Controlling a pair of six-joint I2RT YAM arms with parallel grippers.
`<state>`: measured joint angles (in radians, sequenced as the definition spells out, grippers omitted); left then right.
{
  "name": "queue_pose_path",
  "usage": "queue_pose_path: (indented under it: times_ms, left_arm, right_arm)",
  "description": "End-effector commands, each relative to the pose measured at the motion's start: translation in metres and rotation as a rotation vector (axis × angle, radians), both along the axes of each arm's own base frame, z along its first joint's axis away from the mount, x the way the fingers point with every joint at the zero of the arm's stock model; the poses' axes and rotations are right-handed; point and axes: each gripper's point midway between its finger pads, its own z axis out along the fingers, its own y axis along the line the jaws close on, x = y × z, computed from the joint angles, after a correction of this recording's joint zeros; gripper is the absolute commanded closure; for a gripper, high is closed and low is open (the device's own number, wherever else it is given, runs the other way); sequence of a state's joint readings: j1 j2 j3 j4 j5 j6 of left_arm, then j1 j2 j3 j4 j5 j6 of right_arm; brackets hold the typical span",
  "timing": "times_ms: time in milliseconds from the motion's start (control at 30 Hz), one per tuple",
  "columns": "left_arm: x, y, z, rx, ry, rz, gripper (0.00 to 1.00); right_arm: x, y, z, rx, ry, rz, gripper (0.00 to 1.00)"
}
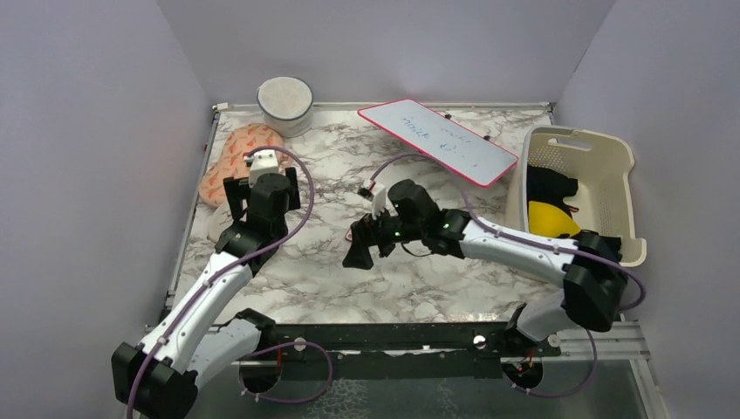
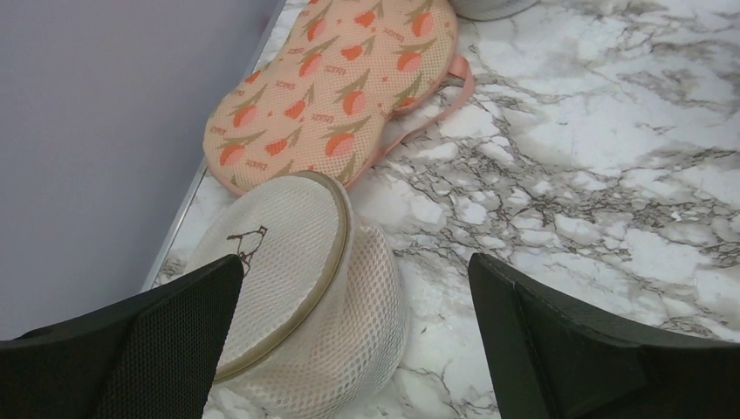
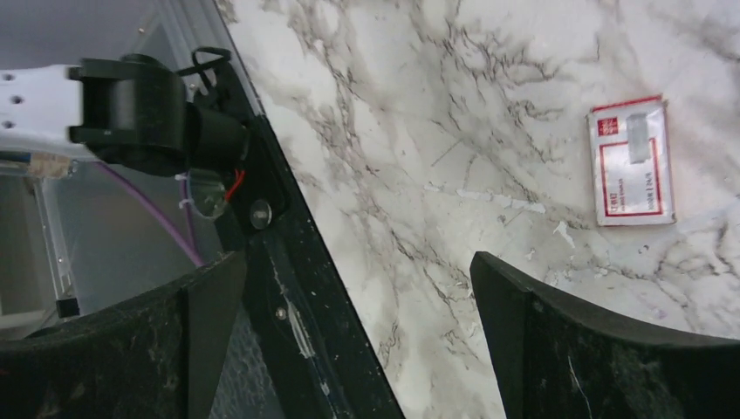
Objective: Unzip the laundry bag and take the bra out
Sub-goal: Move the distractor to the center of the board.
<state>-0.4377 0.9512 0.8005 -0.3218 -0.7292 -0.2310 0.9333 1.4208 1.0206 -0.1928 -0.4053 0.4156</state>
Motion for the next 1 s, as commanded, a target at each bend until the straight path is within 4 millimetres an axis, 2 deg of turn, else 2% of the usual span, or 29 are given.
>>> queue_pose_path:
  times_ms: [0,200,333,400,500,667,733,800,833,867,967]
  left_arm:
    - [-0.013,0.015,0.033,-0.074,-0.179,0.06,0.01]
    - [-0.021,0.017,0.044,-0.122,-0.265,0.044,0.01]
    - [-0.018,0.011,0.039,-0.129,-0.244,0.026,0.01]
    - [-0.015,0.007,0.038,-0.132,-0.236,0.004,0.01]
    - [-0.014,0.005,0.037,-0.127,-0.226,-0.003,0.01]
    - [-0.012,0.003,0.039,-0.119,-0.214,-0.021,0.01]
    - [-0.011,-0.001,0.037,-0.129,-0.205,-0.034,0.01]
    - [-0.011,-0.003,0.037,-0.134,-0.203,-0.048,0.01]
    - [-0.011,-0.002,0.038,-0.132,-0.204,-0.044,0.01]
    - [-0.012,-0.001,0.038,-0.133,-0.207,-0.039,0.01]
    - [-0.013,-0.001,0.042,-0.141,-0.22,-0.036,0.01]
  right_arm:
    - [0.01,0.024,-0.028,0.011,0.047,-0.037,0.0]
    - [0.03,0.037,-0.086,-0.111,0.113,-0.108,0.0]
    - [0.04,0.05,-0.105,-0.145,0.132,-0.112,0.0]
    - [0.055,0.053,-0.112,-0.168,0.111,-0.168,0.0]
    - [0.093,0.047,-0.119,-0.247,0.02,-0.298,0.0]
    - [0.181,0.025,-0.107,-0.334,-0.138,-0.533,0.0]
    - [0.201,0.013,-0.107,-0.382,-0.134,-0.583,0.0]
    - [0.201,0.016,-0.096,-0.397,-0.16,-0.526,0.0]
    - [0.192,0.027,-0.088,-0.361,-0.17,-0.444,0.0]
    - [0.179,0.037,-0.08,-0.315,-0.146,-0.362,0.0]
    - [0.127,0.053,-0.066,-0.179,-0.005,-0.176,0.0]
